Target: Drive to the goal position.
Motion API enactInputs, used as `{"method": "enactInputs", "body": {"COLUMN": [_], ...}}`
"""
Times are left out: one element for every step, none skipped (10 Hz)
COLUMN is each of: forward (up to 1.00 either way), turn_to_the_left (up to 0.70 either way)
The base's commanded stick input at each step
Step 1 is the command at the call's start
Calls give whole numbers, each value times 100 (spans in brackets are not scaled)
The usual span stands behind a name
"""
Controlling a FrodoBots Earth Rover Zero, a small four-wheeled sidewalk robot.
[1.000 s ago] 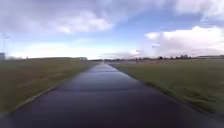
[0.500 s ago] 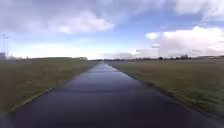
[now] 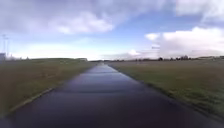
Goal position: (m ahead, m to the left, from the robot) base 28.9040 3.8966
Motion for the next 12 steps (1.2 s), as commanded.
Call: {"method": "enactInputs", "body": {"forward": [100,100,100,100,100,100,100,100,100,100,100,100], "turn_to_the_left": [0,0,0,0,0,0,0,0,0,0,0,0]}}
